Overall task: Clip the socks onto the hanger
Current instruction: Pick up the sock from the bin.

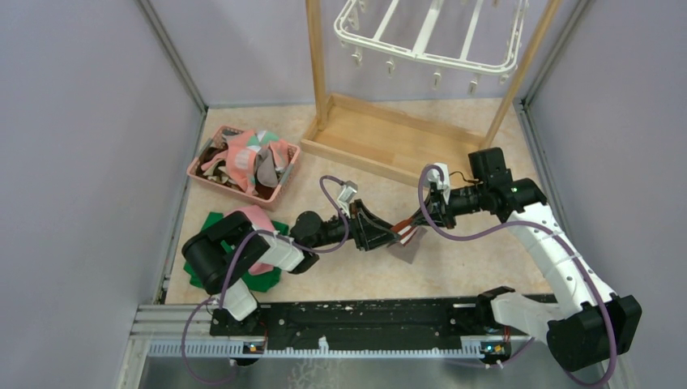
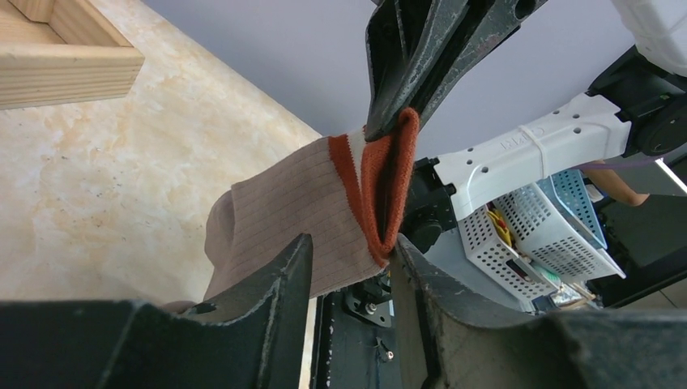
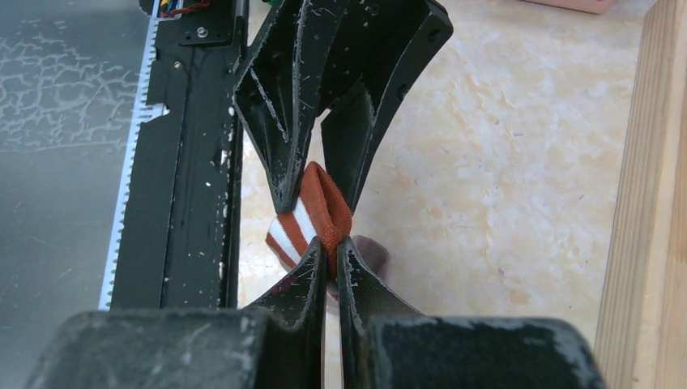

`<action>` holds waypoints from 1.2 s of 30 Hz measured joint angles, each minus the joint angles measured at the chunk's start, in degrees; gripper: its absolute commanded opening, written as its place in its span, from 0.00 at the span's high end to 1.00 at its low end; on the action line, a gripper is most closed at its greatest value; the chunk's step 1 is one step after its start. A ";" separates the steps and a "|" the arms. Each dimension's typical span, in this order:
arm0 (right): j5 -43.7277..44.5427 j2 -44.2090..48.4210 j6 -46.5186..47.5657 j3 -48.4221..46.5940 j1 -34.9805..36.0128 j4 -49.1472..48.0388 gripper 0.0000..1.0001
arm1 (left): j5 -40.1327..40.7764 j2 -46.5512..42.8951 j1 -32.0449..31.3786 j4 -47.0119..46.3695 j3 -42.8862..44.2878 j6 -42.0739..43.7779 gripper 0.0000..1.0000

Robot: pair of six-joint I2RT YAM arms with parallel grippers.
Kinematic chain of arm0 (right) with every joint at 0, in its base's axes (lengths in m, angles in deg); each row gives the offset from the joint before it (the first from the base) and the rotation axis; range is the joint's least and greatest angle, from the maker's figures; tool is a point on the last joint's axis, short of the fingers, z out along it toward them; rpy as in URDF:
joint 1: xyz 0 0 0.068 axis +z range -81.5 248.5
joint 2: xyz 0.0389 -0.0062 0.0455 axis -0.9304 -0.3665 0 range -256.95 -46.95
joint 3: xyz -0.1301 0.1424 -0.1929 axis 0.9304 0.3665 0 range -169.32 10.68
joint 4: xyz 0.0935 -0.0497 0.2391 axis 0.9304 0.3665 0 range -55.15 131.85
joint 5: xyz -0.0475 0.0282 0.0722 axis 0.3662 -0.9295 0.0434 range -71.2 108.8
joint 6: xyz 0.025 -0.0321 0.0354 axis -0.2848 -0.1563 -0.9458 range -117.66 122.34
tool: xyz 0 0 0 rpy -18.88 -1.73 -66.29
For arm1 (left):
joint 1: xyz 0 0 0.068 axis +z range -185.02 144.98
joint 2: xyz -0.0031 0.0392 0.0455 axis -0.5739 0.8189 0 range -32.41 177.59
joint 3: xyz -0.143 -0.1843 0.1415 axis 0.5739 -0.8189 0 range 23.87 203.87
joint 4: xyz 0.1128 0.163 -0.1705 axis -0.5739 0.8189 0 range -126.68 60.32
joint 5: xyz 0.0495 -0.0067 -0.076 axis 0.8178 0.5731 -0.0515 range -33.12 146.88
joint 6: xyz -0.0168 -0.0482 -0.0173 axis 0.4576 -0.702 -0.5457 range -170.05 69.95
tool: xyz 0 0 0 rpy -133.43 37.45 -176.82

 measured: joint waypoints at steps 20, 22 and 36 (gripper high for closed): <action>-0.02 0.00 -0.02 0.00 0.00 0.00 1.00 | 0.00 1.14 -0.31 -0.13 1.18 -1.46 0.67; -0.02 0.00 -0.02 0.00 0.00 0.00 1.00 | 0.00 1.14 -0.31 -0.13 1.20 -1.64 0.79; -0.02 0.00 -0.59 0.00 0.00 -0.20 0.68 | 0.31 1.09 -0.31 -0.20 1.68 -1.97 1.00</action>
